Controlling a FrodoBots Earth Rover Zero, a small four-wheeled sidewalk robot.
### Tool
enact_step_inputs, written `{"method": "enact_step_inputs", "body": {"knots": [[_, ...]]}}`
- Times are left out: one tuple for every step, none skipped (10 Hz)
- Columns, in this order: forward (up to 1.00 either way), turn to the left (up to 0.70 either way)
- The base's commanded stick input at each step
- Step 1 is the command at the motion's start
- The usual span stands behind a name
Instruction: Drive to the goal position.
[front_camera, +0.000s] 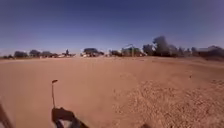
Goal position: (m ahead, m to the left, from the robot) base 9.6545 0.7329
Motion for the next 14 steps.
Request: {"method": "enact_step_inputs", "body": {"knots": [[0.70, 0.00], [0.70, 0.00], [0.70, 0.00], [0.70, 0.00], [0.70, 0.00], [0.70, 0.00], [0.70, 0.00], [0.70, 0.00], [0.70, 0.00], [0.70, -0.03], [0.70, -0.27], [0.70, -0.27], [0.70, -0.27], [0.70, -0.27]]}}
